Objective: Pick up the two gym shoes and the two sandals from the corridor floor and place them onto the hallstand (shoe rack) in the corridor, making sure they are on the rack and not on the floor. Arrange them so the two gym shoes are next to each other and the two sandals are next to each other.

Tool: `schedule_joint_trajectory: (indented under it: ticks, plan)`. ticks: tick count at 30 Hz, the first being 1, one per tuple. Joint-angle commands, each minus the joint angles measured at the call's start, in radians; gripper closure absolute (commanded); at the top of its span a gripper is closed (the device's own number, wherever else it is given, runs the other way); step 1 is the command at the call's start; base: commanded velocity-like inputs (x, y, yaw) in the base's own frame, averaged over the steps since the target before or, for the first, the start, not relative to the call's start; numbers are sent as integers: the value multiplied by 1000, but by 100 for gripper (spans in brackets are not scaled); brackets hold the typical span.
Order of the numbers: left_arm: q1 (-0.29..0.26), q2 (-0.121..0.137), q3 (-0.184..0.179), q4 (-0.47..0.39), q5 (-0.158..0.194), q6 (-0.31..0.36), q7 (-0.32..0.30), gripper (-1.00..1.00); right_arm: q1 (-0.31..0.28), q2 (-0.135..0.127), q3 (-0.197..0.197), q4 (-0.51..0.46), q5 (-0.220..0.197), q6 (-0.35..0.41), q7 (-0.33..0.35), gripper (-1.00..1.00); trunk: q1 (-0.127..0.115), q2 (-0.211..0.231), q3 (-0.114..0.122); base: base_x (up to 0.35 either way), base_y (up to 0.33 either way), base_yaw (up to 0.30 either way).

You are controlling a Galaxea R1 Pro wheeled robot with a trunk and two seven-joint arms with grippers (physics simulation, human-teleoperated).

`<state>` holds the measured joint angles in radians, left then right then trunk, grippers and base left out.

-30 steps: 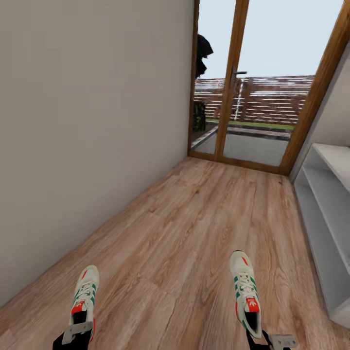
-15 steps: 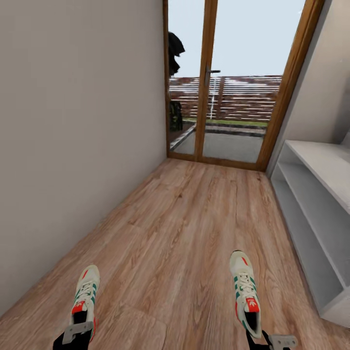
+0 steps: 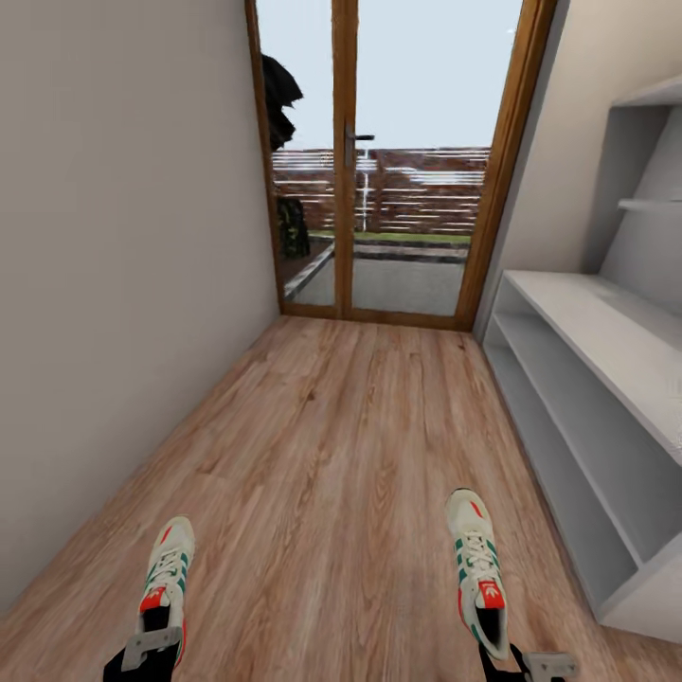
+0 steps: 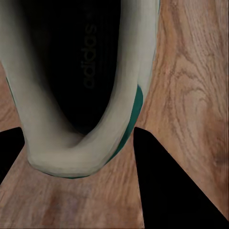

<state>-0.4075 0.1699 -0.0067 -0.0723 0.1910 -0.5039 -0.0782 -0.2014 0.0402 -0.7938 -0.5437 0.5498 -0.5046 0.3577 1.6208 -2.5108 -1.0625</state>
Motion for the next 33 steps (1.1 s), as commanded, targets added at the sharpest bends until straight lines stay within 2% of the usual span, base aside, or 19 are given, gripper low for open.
schedule_joint_trajectory:
  ticks: [1, 7, 33]
  plan:
    - [-1, 0, -1, 1, 10, -2, -8, 100, -2, 1, -8, -1, 1, -2, 9, 100, 0, 0, -1, 337, 0, -299]
    - [-1, 0, -1, 0, 11, -2, -8, 100, -1, 1, -8, -1, 1, -2, 9, 100, 0, 0, -1, 337, 87, -94]
    - [-1, 0, -1, 1, 10, -2, -8, 100, -2, 1, -8, -2, 2, -2, 7, 100, 0, 0, -1, 337, 140, -2]
